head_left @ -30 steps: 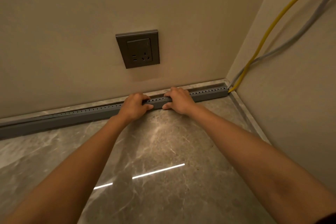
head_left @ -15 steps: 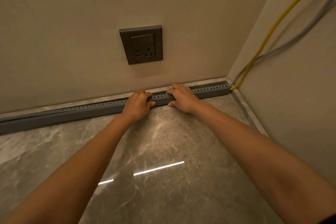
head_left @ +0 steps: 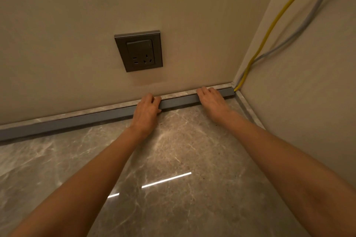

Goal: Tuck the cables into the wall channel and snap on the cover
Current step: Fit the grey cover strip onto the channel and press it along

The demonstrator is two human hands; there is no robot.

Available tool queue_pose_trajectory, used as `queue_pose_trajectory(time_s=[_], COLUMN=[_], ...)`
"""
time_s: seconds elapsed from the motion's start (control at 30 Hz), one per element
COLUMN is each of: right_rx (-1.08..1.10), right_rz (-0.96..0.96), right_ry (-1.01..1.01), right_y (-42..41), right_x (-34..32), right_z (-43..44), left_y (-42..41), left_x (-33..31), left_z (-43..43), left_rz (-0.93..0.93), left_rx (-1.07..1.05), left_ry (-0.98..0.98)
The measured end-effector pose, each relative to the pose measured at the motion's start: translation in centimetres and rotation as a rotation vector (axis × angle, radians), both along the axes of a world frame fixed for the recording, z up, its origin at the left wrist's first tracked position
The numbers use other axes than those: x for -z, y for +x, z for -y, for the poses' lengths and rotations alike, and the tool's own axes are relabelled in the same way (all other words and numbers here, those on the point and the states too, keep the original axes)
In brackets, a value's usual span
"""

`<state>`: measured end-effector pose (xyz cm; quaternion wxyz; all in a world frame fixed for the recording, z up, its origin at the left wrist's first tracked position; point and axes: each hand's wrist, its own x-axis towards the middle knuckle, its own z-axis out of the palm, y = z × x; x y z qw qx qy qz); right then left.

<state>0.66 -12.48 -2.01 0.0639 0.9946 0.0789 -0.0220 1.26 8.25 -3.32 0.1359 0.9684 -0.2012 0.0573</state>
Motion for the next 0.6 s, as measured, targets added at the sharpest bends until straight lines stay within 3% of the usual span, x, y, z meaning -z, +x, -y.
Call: queue_pose_trajectory(time_s=[0.27, 0.43, 0.6], right_rx=[-0.043, 0.054, 0.109], right_rz=[-0.017, -0.017, -0.022], right_ry=[-0.006, 0.115, 0.097], right_y=[0.5, 0.0, 0.2], right_x=[-0.5, -1.3, -1.9], right_z=[0.7, 0.1, -0.4], left_y=[0.6, 0.4, -0.2], left_x=[-0.1, 0.1, 0.2], left_z=[0.6, 0.9, 0.5], left_rz=[-0.008, 0.056, 0.041], left_rx=[-0.014, -0.048, -0.064], left_ry=[0.049, 0.046, 0.000])
